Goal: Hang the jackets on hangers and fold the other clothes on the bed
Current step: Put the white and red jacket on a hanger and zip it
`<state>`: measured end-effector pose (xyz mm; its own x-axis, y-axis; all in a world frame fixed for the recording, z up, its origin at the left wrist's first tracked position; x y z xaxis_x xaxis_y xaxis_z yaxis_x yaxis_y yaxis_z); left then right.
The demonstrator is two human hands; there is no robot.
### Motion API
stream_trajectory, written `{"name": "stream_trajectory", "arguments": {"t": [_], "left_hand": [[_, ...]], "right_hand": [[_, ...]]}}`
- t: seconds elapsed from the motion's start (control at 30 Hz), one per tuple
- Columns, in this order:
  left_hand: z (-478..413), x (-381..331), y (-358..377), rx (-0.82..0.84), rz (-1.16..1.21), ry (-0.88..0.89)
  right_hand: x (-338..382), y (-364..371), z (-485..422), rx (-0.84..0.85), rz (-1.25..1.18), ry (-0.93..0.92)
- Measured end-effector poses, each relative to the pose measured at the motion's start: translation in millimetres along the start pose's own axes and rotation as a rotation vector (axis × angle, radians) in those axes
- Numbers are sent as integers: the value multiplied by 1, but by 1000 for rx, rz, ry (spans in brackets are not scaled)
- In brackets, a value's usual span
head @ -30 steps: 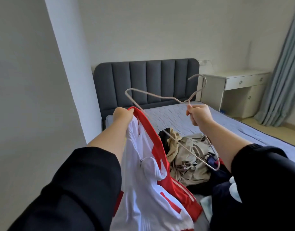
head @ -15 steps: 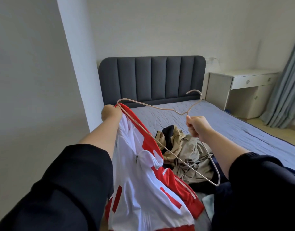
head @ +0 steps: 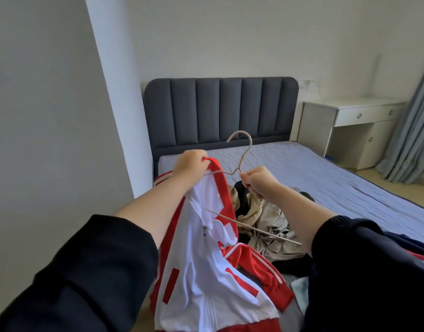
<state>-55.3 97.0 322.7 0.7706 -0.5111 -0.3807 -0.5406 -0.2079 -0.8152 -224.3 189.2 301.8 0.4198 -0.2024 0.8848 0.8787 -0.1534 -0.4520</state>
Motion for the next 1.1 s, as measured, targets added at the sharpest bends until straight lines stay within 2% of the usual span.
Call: {"name": "stream_trajectory", "arguments": {"t": [0.07,0.17,0.27,0.3,0.37,0.43,0.57,0.63,0.67,0.73,0.8,0.87,0.9,1.0,1.1], "left_hand": [[4,-18,5,-12,83,89],[8,-32,3,-54,189,186],[4,-40,-12,-163,46,367],[1,-42,-16,-152,-17,401],[-3,-44,-20,-57,-95,358],[-7,-41,-22,-33,-144,260],[-5,-32,-22,-75,-8,108],[-4,-25,-21,-86,79,39],[-3,-22,-22,-94,103,14],[-2,-18,-23,-101,151,5],[1,-17,-24,-93,195,24],[4,-21,-23,-90,224,47],[6,-23,-22,-96,244,56],[14,-30,-20,-123,344,69],[18,-23,-20,-150,399,70]], "right_hand": [[3,2,-4,10,-13,-68],[5,-8,-12,-60,-74,-135],[13,-19,-17,-85,-106,-230],[18,-22,-18,-96,-112,-266],[29,-24,-19,-153,-71,-340],[40,-21,-18,-281,96,-452],[46,-16,1,-707,485,-889],[26,-8,10,-681,595,-1086],[7,-1,10,-611,644,-1101],[-34,11,3,-493,719,-903],[-73,16,-19,-376,780,-468],[-97,16,-36,-194,634,-80],[-102,16,-41,-99,496,17],[-105,26,-49,98,162,39],[-121,35,-48,80,133,89]]}}
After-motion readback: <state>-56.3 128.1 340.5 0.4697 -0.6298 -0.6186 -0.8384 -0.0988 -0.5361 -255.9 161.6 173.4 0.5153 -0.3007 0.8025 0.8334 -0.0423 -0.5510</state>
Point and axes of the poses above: each hand's wrist, its own z-axis away from the middle knuckle, its own y-axis out of the palm, x = y × z, the point moved 3 cm from there along -z, towards the middle knuckle, and after that the axes turned 6 degrees about x, right-handed, at the moved point
